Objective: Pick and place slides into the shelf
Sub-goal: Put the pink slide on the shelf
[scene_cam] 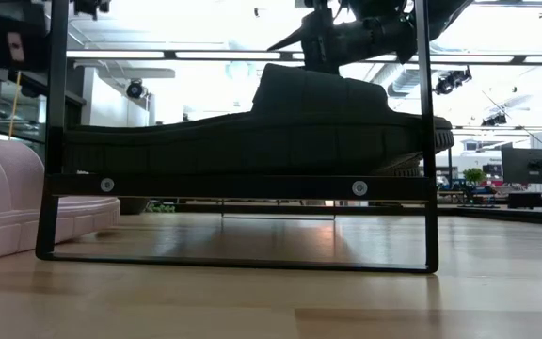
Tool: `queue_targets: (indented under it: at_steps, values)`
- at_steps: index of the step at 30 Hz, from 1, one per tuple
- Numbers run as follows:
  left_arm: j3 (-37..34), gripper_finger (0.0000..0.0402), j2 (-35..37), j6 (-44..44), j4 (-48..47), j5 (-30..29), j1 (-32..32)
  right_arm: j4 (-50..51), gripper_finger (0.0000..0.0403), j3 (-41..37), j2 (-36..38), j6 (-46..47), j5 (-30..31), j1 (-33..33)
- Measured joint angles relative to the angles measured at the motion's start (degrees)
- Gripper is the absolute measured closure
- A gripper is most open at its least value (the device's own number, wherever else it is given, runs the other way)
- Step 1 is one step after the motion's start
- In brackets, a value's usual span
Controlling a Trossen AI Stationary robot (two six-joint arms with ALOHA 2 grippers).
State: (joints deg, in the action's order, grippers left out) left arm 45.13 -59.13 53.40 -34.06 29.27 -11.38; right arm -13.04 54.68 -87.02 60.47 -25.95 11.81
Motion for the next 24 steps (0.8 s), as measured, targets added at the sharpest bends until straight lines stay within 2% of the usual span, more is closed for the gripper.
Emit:
queue_targets:
  at_steps: [6, 18, 24]
  values:
    - [-1.98, 0.0222, -0.16, -0.46, -0.39, -1.49, -1.11, 0.31, 0.0284, 0.00, 0.00, -0.40, 1.84, -1.85]
    - [-2.39, 0.0222, -3.92, -2.90, 0.05, -11.22, -2.15, 1.15, 0.0284, 0.00, 0.00, -0.96, 3.06, -3.26]
    - [-2.39, 0.0222, -9.57, -6.98, -0.24, -9.27, -2.14, 1.50, 0.0284, 0.00, 0.00, -1.01, 2.98, -3.26]
